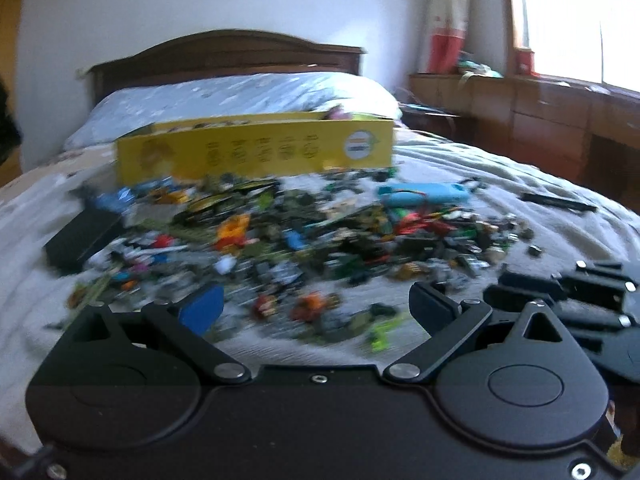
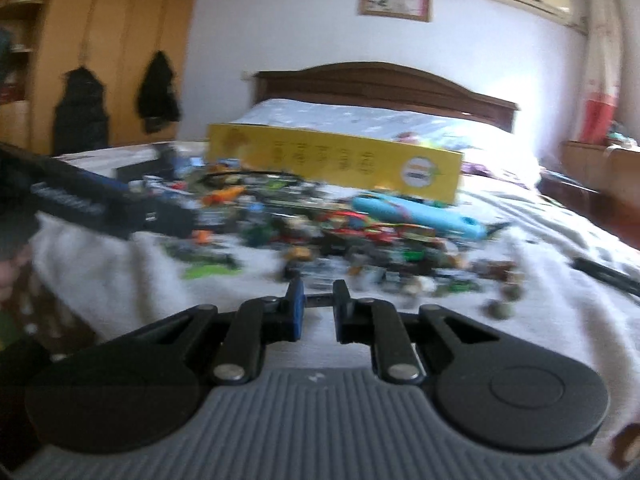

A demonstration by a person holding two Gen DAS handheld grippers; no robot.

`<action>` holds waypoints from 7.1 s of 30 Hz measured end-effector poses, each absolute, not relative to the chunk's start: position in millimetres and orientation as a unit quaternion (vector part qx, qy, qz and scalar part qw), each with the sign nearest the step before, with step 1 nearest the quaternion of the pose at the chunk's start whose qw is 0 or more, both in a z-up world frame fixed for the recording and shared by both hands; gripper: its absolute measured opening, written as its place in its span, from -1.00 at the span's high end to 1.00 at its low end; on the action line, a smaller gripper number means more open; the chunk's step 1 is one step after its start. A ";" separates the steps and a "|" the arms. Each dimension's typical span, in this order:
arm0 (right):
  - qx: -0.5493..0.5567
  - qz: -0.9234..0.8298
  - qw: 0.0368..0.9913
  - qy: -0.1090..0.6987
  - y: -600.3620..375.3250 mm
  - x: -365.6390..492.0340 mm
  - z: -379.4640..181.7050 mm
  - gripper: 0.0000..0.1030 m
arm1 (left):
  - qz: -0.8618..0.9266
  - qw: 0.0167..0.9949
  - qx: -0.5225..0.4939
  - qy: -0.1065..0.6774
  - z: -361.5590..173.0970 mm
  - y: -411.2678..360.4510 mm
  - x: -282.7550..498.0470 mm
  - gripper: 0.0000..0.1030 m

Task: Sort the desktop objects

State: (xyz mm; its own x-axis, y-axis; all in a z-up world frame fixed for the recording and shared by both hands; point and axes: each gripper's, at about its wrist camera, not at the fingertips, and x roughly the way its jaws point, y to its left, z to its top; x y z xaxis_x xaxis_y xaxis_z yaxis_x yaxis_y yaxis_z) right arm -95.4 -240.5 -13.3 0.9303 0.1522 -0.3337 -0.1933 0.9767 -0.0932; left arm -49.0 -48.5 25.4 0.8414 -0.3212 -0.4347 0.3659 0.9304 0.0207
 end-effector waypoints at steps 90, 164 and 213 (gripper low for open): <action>0.045 0.109 0.979 0.169 -267.2 171.8 80.2 0.67 | -0.131 0.981 -0.011 0.142 89.0 -84.6 271.2 0.71; 0.043 0.050 0.964 0.258 -320.3 -29.1 24.7 -1.00 | -0.202 0.955 0.036 0.214 103.5 -109.6 120.2 -0.84; 0.007 0.040 0.979 0.199 -310.0 -67.7 -27.6 -1.00 | -0.310 0.909 0.090 0.263 1.2 -133.9 12.2 0.40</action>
